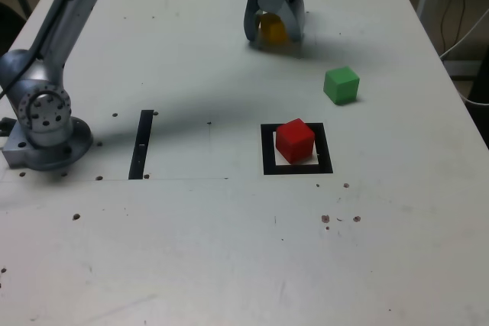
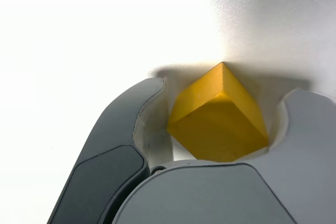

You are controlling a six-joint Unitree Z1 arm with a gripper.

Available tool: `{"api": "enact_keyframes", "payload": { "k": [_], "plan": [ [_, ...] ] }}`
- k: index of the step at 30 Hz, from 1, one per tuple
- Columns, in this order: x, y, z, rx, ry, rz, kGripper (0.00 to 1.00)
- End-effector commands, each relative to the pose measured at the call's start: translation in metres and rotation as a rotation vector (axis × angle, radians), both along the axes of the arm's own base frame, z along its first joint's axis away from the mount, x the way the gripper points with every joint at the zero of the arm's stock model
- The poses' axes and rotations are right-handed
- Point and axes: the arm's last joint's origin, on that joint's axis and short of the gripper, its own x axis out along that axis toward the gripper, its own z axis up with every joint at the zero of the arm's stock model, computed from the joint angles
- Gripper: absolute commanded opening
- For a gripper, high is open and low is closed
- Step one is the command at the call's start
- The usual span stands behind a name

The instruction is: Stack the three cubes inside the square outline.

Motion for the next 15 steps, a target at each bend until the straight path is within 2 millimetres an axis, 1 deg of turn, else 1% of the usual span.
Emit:
{"api": "enact_keyframes", "payload": {
  "k": [1, 10, 15],
  "plan": [
    [0.001, 0.0, -0.001, -0.002, -0.003, 0.002, 0.55],
    [0.002, -0.002, -0.002, -0.01, -0.014, 0.003, 0.49],
    [0.003, -0.007, 0.009, 0.001, -0.03, -0.008, 0.49]
  ]
}}
